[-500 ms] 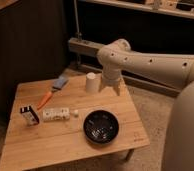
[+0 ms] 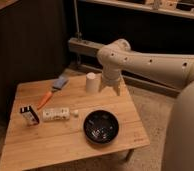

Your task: Place the ceramic cup over the eraser

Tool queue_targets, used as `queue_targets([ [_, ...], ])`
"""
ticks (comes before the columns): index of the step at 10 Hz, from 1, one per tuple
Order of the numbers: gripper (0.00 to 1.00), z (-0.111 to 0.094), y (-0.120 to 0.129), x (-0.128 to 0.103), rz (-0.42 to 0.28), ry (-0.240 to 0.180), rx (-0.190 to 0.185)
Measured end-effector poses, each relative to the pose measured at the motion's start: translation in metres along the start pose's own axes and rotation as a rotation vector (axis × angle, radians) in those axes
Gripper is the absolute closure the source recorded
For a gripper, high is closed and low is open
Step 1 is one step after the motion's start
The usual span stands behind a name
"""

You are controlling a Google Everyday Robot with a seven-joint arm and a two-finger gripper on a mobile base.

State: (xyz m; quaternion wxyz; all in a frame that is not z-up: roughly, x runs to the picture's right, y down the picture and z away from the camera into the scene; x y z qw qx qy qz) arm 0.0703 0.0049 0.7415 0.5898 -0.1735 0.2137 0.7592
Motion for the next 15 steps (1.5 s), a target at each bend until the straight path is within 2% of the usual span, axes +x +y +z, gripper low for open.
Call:
queue_targets([
  [12, 0.35, 0.0, 0.0, 0.0, 0.0, 0.0, 0.0],
  [14, 0.35, -0.0021, -0.001, -0.0008, 0.001, -0.011, 0.001],
  [15, 0.35, -0.0079, -0.0012, -0.0076, 0.004, -0.033, -0.008],
])
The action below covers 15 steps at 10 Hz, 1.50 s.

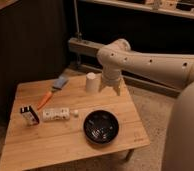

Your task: Place the ceramic cup over the eraser

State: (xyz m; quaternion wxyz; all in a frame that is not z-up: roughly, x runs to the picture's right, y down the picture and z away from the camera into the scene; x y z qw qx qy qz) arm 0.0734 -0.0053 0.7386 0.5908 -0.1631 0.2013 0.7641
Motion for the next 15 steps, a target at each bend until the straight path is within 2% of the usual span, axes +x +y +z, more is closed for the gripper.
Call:
queue_targets([
  [2, 0.35, -0.015, -0.001, -0.029, -0.008, -0.05, -0.032],
  [4, 0.35, -0.031, 0.002, -0.084, -0.021, -0.111, -0.106],
  [5, 0.35, -0.034, 0.011, -0.11, -0.03, -0.12, -0.166],
  [6, 0.35, -0.032, 0.027, -0.136, -0.034, -0.108, -0.251],
  [8, 0.35, -0.026, 0.054, -0.163, -0.049, -0.076, -0.389],
  [9, 0.35, -0.023, 0.07, -0.168, -0.067, -0.062, -0.435],
  [10, 0.35, -0.021, 0.082, -0.166, -0.087, -0.052, -0.461],
  [11, 0.35, -0.02, 0.085, -0.16, -0.104, -0.051, -0.452],
  [13, 0.35, -0.015, 0.103, -0.142, -0.147, -0.06, -0.385],
  [15, 0.35, -0.001, 0.105, -0.139, -0.152, -0.053, -0.351],
])
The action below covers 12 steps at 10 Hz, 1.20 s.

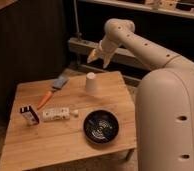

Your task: Place the ceramic cup over the eraser

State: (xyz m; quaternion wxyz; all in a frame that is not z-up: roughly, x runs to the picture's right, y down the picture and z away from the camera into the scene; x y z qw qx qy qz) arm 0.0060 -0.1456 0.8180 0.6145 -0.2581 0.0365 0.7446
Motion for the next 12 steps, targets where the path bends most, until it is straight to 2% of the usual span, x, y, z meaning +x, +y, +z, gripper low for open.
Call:
queue_targets([
  [1, 0.35, 0.017, 0.0, -0.005, -0.004, 0.013, 0.02],
  [3, 0.35, 0.033, -0.006, -0.011, -0.005, 0.025, 0.044],
  [7, 0.35, 0.077, -0.014, -0.02, -0.007, 0.069, 0.097],
  [10, 0.35, 0.103, -0.019, -0.015, -0.013, 0.115, 0.127],
  [12, 0.35, 0.108, -0.014, -0.006, -0.029, 0.127, 0.155],
])
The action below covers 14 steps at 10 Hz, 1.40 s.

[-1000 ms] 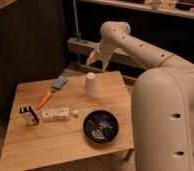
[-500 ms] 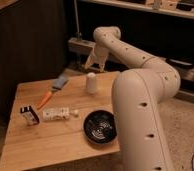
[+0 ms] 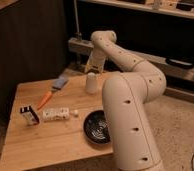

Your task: Place the ceramic cup over the eraser

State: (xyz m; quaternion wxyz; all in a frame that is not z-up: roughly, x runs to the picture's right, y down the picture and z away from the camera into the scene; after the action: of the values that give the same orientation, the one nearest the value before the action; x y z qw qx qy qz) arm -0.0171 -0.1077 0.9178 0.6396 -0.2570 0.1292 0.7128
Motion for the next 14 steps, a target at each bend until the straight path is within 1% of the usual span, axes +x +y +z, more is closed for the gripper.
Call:
queue_targets([
  [1, 0.35, 0.006, 0.004, 0.004, -0.007, 0.009, 0.018],
  [2, 0.35, 0.01, 0.002, 0.006, -0.01, 0.013, 0.034],
  [4, 0.35, 0.022, 0.006, 0.009, -0.023, 0.025, 0.059],
  [7, 0.35, 0.035, 0.003, 0.01, -0.022, 0.042, 0.082],
  [10, 0.35, 0.044, 0.003, 0.01, -0.029, 0.053, 0.094],
  [11, 0.39, 0.046, 0.003, 0.01, -0.033, 0.057, 0.097],
  [12, 0.46, 0.048, 0.004, 0.011, -0.034, 0.061, 0.098],
  [13, 0.61, 0.05, 0.001, 0.011, -0.03, 0.069, 0.102],
  [14, 0.71, 0.051, 0.0, 0.011, -0.026, 0.075, 0.105],
])
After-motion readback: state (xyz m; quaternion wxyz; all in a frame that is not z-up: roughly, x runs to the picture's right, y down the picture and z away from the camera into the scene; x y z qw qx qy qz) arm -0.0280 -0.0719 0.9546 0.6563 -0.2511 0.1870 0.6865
